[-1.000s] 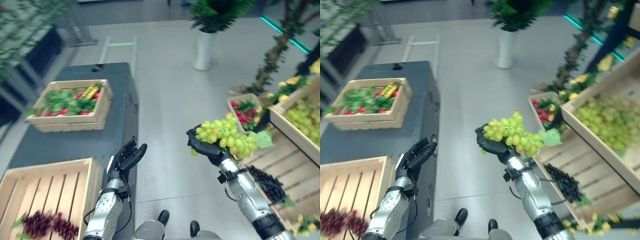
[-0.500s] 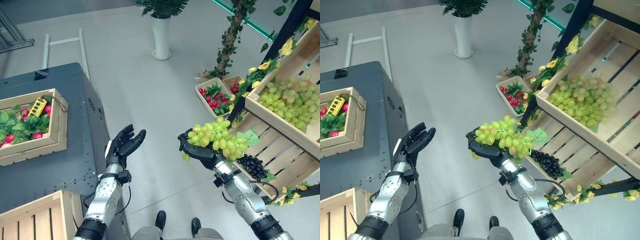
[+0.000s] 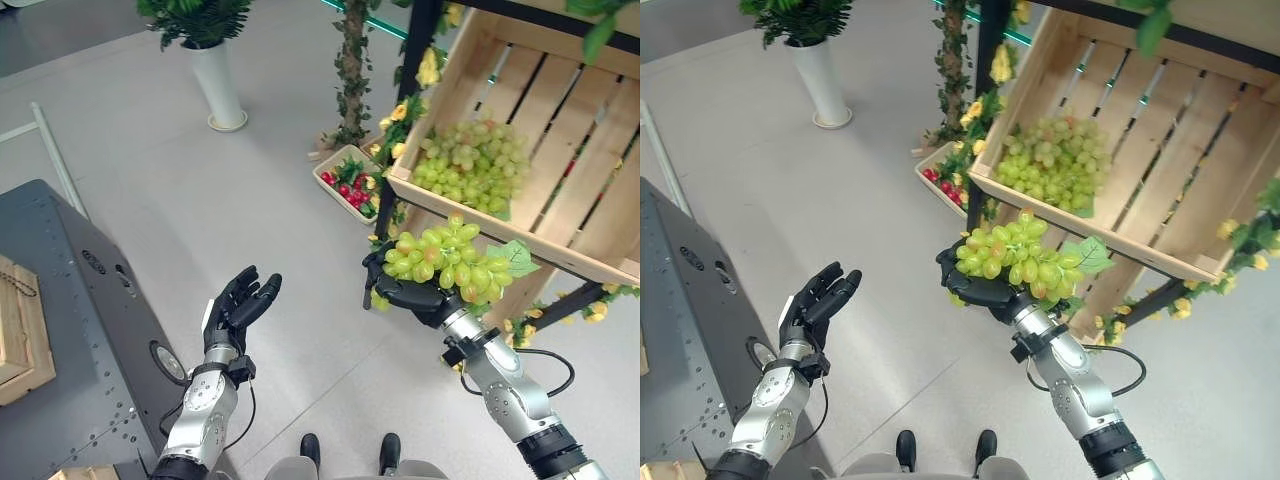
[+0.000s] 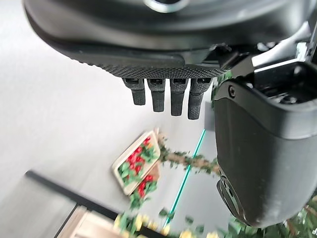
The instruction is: Pick up the fruits from the basket on one side to the basket on the other side
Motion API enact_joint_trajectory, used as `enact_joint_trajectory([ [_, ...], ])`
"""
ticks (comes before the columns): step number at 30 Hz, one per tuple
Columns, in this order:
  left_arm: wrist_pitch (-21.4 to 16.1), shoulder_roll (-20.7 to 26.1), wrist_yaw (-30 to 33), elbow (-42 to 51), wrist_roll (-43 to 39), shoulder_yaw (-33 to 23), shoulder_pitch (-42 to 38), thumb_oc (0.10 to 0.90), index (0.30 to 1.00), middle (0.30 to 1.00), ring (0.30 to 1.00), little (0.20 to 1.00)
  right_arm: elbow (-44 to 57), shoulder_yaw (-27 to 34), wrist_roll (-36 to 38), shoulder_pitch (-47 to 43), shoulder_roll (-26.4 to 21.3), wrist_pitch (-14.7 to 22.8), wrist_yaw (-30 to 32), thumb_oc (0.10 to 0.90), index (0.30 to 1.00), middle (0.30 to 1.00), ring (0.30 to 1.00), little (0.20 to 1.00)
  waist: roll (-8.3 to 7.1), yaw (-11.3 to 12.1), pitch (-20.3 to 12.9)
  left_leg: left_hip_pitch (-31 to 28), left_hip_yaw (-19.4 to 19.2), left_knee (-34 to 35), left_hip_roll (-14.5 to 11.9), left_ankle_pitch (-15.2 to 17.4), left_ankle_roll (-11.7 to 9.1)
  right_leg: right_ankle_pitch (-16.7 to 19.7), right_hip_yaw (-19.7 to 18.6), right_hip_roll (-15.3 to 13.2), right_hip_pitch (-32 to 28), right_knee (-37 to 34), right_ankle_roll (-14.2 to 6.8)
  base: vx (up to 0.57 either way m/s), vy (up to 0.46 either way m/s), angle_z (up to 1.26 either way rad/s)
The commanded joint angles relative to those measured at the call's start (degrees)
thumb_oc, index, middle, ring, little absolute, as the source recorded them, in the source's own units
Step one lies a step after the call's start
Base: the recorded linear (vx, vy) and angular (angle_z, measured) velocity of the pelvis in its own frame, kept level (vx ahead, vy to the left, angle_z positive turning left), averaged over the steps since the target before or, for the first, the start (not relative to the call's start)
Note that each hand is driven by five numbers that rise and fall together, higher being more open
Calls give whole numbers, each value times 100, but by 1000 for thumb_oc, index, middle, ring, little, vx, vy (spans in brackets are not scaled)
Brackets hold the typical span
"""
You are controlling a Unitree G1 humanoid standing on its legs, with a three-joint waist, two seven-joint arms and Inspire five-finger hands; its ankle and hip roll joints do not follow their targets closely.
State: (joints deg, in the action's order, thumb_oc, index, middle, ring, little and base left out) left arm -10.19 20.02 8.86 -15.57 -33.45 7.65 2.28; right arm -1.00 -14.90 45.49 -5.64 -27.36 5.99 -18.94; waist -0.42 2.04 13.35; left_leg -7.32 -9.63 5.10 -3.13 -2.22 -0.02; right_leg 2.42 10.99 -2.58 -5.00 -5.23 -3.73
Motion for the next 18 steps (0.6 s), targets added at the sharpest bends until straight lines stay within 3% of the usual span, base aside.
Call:
enact_joint_trajectory([
  [1,-579,241,-191,233,-66,-183,-422,800,900,900,900,900,954,711,505,-431,56,457,-365,400,300,300,300,300,-200,-20,-586,225,259,-48,243,501,50,-271,-76,-245,-168,23,-68,86,-96,-5],
  [3,-545,183,-498,281,-218,-192,-395,800,900,900,900,900,983,855,483,-430,-12,379,-329,400,300,300,300,300,-230,-116,-609,237,207,-350,181,630,38,-446,-164,-182,-159,269,42,89,-110,-3],
  [5,-502,150,-664,349,-389,-118,-318,800,900,900,900,900,1026,942,447,-379,2,330,-399,400,300,300,300,300,-353,-188,-517,536,55,-1518,162,1081,89,-569,-325,-200,-43,589,165,57,-126,-11],
  [6,-550,112,-621,332,-396,-63,-276,800,900,900,900,900,1004,957,461,-375,-8,320,-450,400,300,300,300,300,-423,-176,-434,856,34,-2317,114,1080,37,-526,-337,-203,-89,536,255,17,-111,-17],
  [7,-554,104,-597,323,-415,-49,-273,800,900,900,900,900,993,962,479,-380,-18,317,-442,400,300,300,300,300,-430,-172,-409,991,49,-2602,80,1027,3,-511,-339,-187,-100,522,282,-41,-96,-27],
  [8,-588,54,-602,289,-654,4,-325,800,900,900,900,900,901,969,558,-480,-50,324,-389,400,300,300,300,300,-425,-139,-273,1546,245,-3387,-5,670,-156,-448,-354,-109,-146,478,364,-56,16,-26],
  [9,-563,-21,-732,319,-739,32,-408,800,900,900,900,900,788,944,563,-641,-22,371,-348,400,300,300,300,300,-402,-80,-179,1677,474,-3056,113,522,-210,-435,-408,-108,-191,470,327,-45,110,-24],
  [10,-598,-68,-785,390,-663,73,-455,800,900,900,900,900,722,865,424,-820,-15,458,-294,400,300,300,300,300,-383,-12,-131,1516,585,-2294,265,601,-151,-428,-468,-147,-224,457,219,8,171,-20],
  [12,-683,3,-737,314,-495,216,-458,800,900,900,900,900,719,756,130,-889,-28,521,-176,400,300,300,300,300,-338,-45,-166,1085,474,-1395,252,636,-43,-378,-434,-212,-216,374,127,101,207,-28],
  [14,-688,117,-727,372,-217,285,-447,800,900,900,900,900,921,778,415,-914,-205,280,-11,400,300,300,300,300,-259,3,-281,689,661,-785,382,543,48,-409,-220,-277,-107,562,-10,126,211,-28],
  [17,-572,274,-904,502,45,238,-386,800,900,900,900,900,868,885,655,-860,-212,234,-167,400,300,300,300,300,-225,46,-342,390,516,-444,338,529,126,-522,67,-319,66,1104,-82,109,67,-67],
  [18,-580,334,-911,502,66,172,-363,800,900,900,900,900,825,895,754,-902,-166,174,-301,400,300,300,300,300,-220,103,-349,301,507,-329,327,508,127,-353,185,-434,107,1094,-160,55,-49,-39],
])
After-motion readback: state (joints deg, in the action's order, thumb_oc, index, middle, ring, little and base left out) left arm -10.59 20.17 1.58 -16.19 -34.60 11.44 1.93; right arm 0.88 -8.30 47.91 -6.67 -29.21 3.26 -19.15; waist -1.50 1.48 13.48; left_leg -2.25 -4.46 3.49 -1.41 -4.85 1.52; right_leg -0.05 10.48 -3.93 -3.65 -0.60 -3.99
